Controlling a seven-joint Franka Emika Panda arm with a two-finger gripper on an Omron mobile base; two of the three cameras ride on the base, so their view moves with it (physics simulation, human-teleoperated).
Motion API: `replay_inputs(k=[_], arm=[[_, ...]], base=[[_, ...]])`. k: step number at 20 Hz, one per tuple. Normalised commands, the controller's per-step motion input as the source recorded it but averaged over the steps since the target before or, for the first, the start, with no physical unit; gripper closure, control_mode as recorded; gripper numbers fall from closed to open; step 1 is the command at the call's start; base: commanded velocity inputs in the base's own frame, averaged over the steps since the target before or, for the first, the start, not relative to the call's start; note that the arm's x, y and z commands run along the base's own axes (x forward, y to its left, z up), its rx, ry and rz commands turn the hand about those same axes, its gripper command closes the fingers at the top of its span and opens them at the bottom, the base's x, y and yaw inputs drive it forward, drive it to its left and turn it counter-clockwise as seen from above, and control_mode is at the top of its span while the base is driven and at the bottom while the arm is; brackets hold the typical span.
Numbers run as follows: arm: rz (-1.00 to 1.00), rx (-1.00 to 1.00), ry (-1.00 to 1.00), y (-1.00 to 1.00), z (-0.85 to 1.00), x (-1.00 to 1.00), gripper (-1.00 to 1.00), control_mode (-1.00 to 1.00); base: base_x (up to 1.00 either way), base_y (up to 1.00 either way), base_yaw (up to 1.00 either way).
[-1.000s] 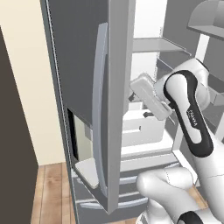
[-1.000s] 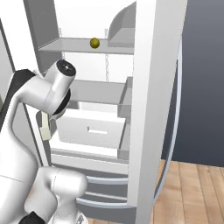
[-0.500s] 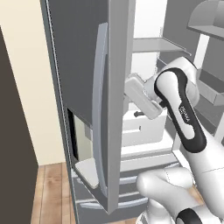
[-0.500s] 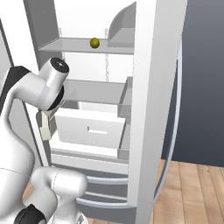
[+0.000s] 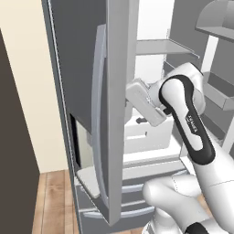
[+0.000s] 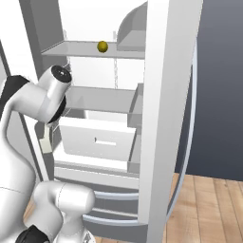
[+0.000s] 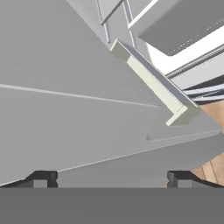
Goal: Retrieve a lemon from the fridge and place it on the cutting board with the fish.
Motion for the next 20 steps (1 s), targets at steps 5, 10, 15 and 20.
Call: replay_inputs(k=[5, 10, 15, 20], arm=[[0.0, 0.0, -0.01, 0.61, 0.0, -0.12, -1.0, -1.0], [0.0, -0.04, 0.0, 0.71, 0.0, -0.21, -1.0, -1.0], [0.0, -0.06, 0.0, 0.5, 0.02, -0.15, -1.0, -1.0], [0.0, -0.05, 0.0, 0.09, 0.08, 0.0, -1.0, -1.0]], base=[[0.0, 0.0, 0.0], [0.0, 0.0, 0.0], [0.0, 0.0, 0.0], [0.0, 0.0, 0.0]])
